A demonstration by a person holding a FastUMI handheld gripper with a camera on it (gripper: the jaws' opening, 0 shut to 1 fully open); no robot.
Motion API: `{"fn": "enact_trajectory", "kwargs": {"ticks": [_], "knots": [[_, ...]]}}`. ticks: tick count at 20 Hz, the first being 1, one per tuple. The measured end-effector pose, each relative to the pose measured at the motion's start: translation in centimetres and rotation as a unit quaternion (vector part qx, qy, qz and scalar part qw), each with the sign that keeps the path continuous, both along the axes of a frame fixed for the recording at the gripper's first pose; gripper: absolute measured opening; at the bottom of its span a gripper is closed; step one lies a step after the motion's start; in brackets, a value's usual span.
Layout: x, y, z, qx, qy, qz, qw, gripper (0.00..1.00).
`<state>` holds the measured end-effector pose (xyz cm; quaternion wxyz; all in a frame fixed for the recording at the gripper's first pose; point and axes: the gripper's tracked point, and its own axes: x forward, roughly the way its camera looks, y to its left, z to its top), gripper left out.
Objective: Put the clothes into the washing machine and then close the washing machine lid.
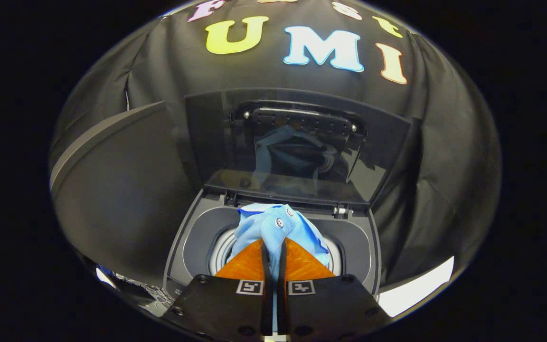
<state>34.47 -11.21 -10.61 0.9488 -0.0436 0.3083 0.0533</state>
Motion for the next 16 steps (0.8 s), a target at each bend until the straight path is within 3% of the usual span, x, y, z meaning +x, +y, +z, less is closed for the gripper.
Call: {"fn": "enact_trajectory", "kwargs": {"ticks": [9,13,16], "knots": [[-1.6,0.2,-2.6,-0.009,0.039,0.002,0.999,0.05],[-2.2,0.2,-3.5,-0.019,0.051,0.000,0.999,0.16],[-2.2,0.0,-2.6,-0.035,0.032,0.002,0.999,0.66]]}}
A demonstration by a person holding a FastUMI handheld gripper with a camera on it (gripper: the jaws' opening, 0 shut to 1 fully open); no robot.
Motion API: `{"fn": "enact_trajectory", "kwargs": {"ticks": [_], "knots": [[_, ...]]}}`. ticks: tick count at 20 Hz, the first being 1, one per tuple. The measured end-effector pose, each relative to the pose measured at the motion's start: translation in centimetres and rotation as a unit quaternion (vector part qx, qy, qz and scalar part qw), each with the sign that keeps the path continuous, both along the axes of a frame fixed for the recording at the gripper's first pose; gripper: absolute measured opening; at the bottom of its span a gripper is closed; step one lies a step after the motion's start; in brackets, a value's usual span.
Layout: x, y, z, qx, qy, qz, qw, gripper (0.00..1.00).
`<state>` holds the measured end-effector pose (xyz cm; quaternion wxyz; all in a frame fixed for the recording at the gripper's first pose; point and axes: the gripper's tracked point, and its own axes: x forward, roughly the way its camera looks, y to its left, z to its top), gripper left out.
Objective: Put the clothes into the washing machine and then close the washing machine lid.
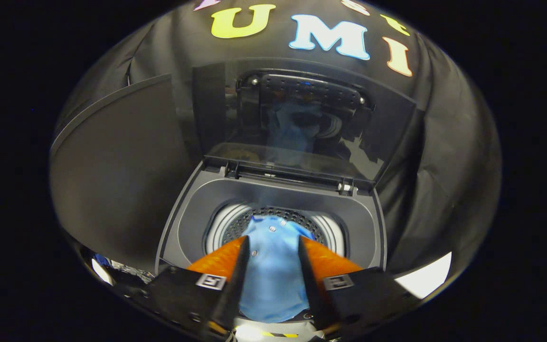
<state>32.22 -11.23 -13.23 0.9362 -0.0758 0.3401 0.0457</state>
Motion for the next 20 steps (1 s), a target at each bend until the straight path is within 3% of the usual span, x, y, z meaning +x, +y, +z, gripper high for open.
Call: {"fn": "enact_trajectory", "kwargs": {"ticks": [2,9,16,20], "knots": [[0.5,-0.6,0.2,-0.001,-0.010,-0.007,1.000,0.99],[0.3,-1.2,2.6,0.030,-0.039,-0.031,0.998,0.98],[1.5,-0.5,8.7,0.049,-0.123,-0.028,0.991,0.98],[2.2,0.3,13.9,0.056,-0.196,-0.017,0.979,0.98]]}}
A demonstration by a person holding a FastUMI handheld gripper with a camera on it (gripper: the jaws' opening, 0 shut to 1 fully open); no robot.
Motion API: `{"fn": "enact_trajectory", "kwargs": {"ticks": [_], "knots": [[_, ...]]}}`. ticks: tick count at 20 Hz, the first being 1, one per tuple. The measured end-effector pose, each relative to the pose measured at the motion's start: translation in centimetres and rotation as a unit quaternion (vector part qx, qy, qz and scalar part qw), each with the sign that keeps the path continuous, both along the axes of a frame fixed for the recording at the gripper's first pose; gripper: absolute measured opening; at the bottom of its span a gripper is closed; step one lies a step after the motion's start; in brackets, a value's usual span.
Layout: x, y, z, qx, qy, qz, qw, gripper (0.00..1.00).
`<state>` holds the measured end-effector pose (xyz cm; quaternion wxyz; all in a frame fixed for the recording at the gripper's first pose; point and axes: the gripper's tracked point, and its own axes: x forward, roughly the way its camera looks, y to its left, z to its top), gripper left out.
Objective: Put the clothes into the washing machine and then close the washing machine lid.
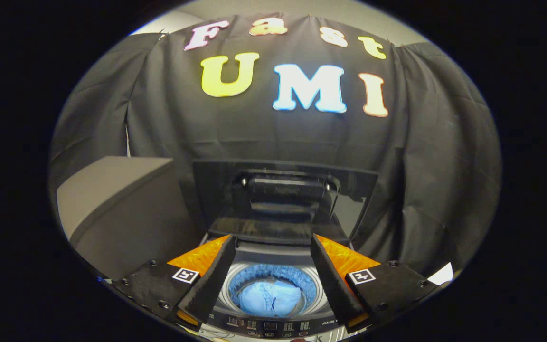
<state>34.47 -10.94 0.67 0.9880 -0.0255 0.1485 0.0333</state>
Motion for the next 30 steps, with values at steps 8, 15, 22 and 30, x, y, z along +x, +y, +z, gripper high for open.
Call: {"fn": "enact_trajectory", "kwargs": {"ticks": [8,15,22,30], "knots": [[2.6,2.1,7.6,0.003,-0.107,0.022,0.994,0.98],[6.9,2.2,9.2,0.017,-0.111,0.013,0.994,0.98],[11.4,2.6,9.7,0.041,-0.102,0.003,0.994,0.98],[16.4,1.4,8.1,0.051,-0.075,-0.020,0.996,0.98]]}}
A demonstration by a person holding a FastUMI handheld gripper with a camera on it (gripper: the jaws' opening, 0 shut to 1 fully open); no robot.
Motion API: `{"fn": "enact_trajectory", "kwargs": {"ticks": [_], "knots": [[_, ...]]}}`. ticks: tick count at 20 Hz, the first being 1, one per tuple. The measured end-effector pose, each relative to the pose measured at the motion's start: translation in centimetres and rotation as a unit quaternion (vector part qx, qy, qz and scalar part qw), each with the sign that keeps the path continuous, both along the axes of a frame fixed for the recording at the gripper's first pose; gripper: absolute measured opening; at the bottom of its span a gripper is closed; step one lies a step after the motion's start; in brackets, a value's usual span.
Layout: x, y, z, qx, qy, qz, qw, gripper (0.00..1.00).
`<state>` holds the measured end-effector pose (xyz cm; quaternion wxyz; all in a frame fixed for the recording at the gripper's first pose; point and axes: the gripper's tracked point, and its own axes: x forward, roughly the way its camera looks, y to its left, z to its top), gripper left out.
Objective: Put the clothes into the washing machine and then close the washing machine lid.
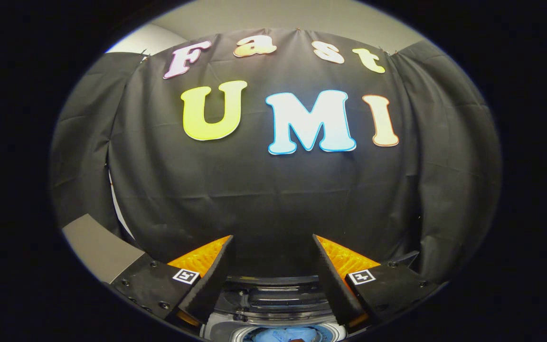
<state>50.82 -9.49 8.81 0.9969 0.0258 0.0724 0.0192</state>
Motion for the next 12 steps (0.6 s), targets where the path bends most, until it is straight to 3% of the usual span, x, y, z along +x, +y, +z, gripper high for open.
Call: {"fn": "enact_trajectory", "kwargs": {"ticks": [4,9,12], "knots": [[1.2,-0.4,-1.7,0.008,0.030,-0.005,1.000,0.98],[1.3,-0.1,-4.3,-0.025,0.056,-0.002,0.998,0.98],[1.0,-0.2,-3.7,-0.010,0.030,-0.007,0.999,0.98]]}}
